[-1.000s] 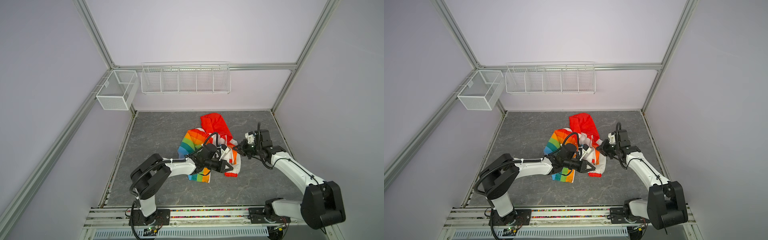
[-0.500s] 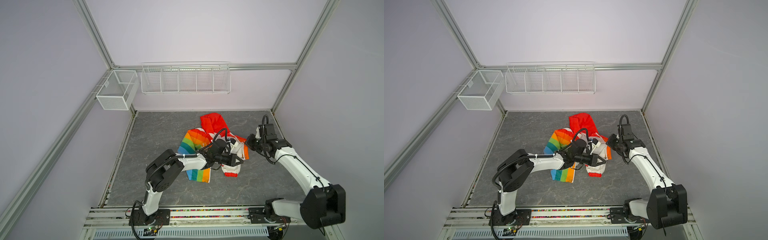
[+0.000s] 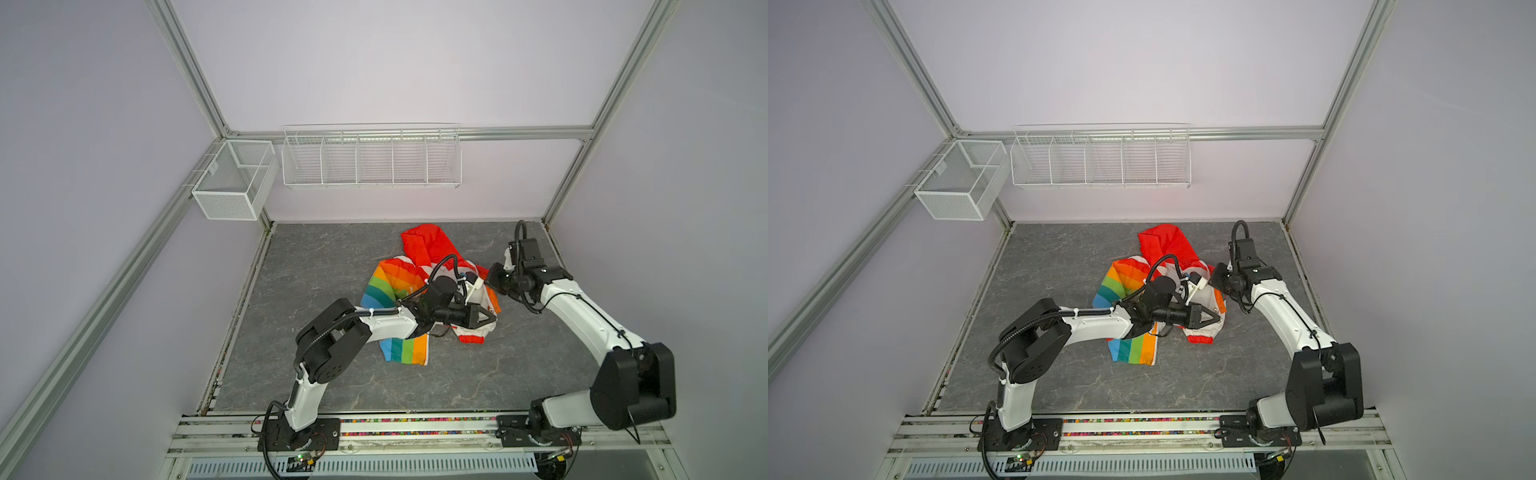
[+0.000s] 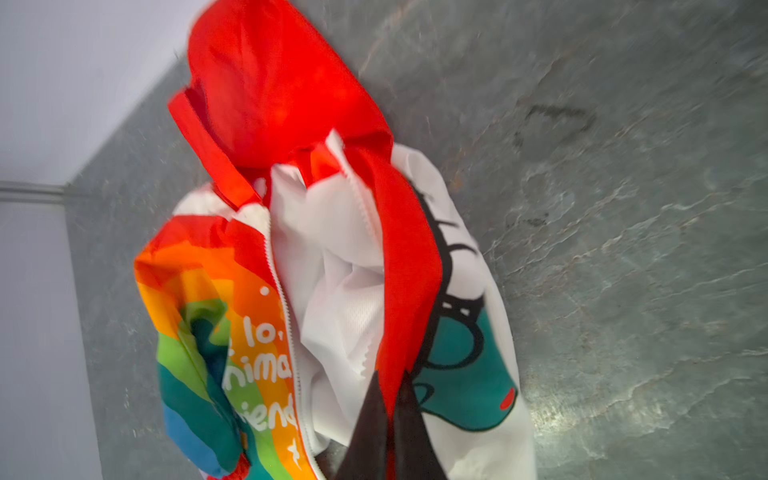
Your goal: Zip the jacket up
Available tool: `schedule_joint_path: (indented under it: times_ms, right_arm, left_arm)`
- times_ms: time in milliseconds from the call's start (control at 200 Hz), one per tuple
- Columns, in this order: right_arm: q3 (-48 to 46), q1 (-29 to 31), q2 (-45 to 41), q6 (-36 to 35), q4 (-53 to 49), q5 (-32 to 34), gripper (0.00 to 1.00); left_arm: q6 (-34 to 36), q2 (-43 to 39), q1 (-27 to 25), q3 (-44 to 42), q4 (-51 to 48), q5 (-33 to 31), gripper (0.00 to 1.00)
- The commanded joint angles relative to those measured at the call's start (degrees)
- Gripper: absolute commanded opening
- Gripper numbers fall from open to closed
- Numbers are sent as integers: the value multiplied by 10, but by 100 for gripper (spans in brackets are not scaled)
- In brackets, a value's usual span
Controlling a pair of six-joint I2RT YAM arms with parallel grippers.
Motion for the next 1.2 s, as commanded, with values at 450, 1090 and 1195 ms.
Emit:
schedule_joint_path:
  times_ms: [450,1090,1195]
  right_arm:
    - [-53,70,121,-14,109,-50,6]
    - [-81,65,57,-17,100,-72,47]
    - [-80,62,25,-22,81,-66,59]
  left_arm:
    - [-71,39,11,-142,82,-69,0]
    - [-19,-81,18,-175,-90,-106,41]
    - [-4,-123,12,-177,-150,-125,42]
